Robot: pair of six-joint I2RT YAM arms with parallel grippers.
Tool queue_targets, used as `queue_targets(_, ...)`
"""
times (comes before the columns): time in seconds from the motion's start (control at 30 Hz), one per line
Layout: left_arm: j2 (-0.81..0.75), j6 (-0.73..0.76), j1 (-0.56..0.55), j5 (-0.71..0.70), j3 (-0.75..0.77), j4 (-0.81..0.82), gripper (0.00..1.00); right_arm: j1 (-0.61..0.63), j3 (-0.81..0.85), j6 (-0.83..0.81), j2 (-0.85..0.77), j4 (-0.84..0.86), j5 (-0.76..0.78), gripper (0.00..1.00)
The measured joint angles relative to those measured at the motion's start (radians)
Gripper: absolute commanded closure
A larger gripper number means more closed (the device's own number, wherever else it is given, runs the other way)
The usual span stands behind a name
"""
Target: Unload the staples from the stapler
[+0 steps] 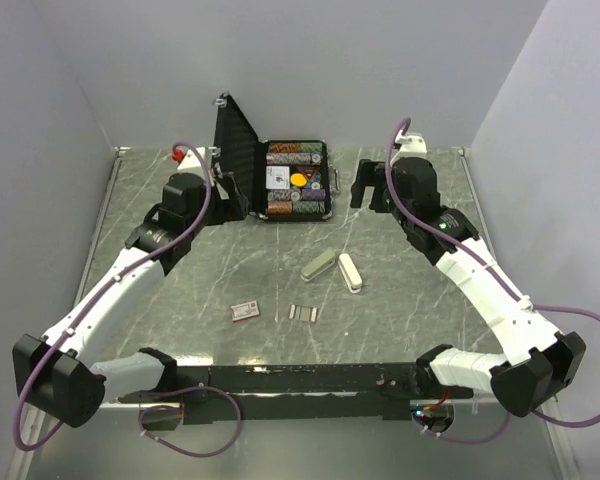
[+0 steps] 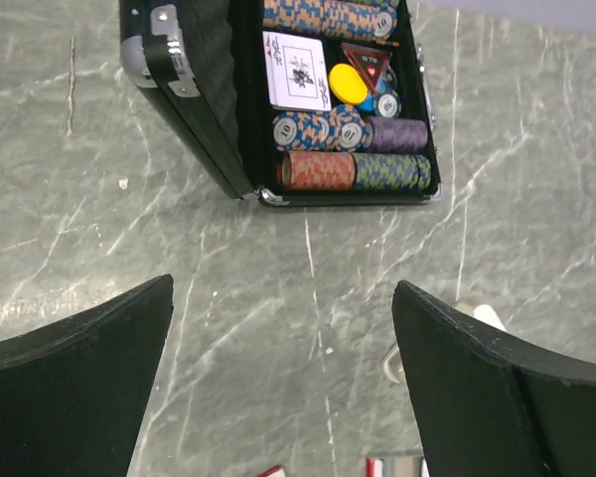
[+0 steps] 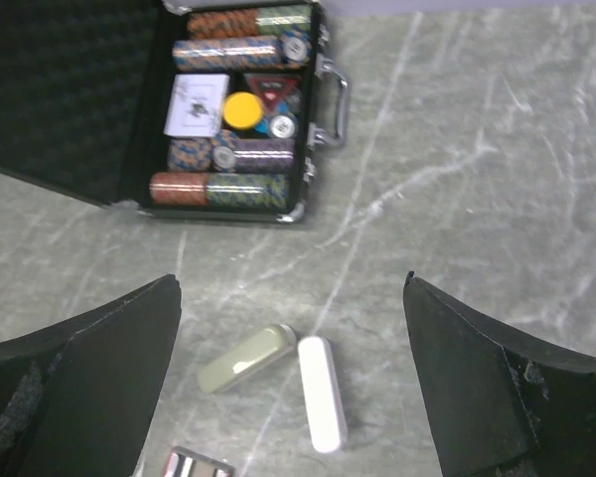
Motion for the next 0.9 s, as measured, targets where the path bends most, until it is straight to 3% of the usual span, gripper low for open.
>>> queue_targets(0.17, 0.016, 0.063, -0.073, -0.004, 0.004, -0.006, 0.03, 0.001, 0.030, -0.019, 0.017, -0.066, 0.014, 0.00)
queue_targets(0.4, 0.177, 0.132, -0.261, -0.109, 0.084, -0.058, 0.03, 0.005, 0.019, -0.034, 0.024, -0.109, -0.004, 0.00)
queue_targets(0.9, 0.441, 0.192, -0.318, -0.011, 0.164, -0.043, 0.03, 0.000, -0.181, 0.005, -0.105, -0.153, 0.004, 0.00)
